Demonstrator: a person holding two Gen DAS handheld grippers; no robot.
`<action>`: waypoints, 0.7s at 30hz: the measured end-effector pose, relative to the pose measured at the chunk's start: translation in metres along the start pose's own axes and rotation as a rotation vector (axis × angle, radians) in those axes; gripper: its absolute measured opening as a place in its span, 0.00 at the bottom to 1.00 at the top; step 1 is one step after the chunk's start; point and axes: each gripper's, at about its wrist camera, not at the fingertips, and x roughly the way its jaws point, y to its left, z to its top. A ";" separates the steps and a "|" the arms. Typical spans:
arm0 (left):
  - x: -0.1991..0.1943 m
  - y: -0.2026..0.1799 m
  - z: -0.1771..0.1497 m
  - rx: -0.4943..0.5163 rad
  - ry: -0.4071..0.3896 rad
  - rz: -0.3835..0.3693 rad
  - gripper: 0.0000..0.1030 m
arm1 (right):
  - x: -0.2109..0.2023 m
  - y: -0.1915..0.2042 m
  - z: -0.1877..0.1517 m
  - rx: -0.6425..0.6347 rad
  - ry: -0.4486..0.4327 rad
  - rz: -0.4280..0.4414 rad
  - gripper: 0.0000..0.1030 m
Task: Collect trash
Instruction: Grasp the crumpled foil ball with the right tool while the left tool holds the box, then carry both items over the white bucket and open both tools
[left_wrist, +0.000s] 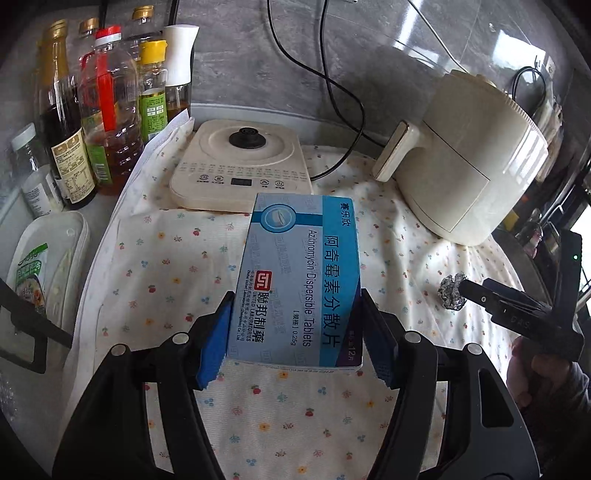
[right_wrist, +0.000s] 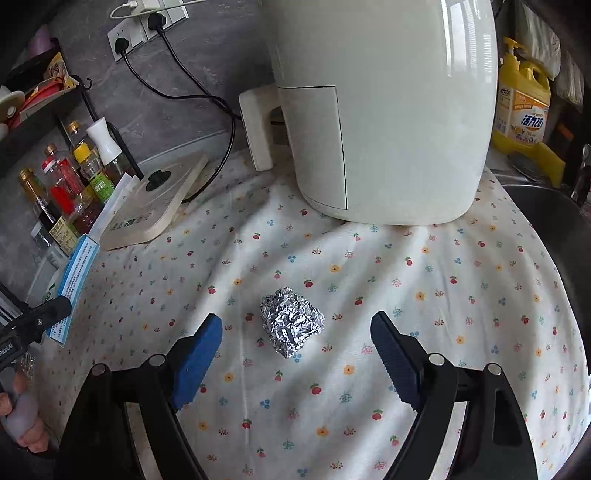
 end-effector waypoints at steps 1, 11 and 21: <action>-0.001 0.003 0.000 -0.008 -0.002 0.002 0.63 | 0.007 0.002 0.003 -0.008 0.004 -0.010 0.79; -0.008 0.000 -0.015 -0.045 -0.012 -0.011 0.63 | 0.024 0.015 0.001 -0.096 0.067 -0.023 0.37; -0.046 -0.049 -0.049 -0.025 -0.032 -0.058 0.63 | -0.057 -0.002 -0.047 -0.062 0.027 0.036 0.37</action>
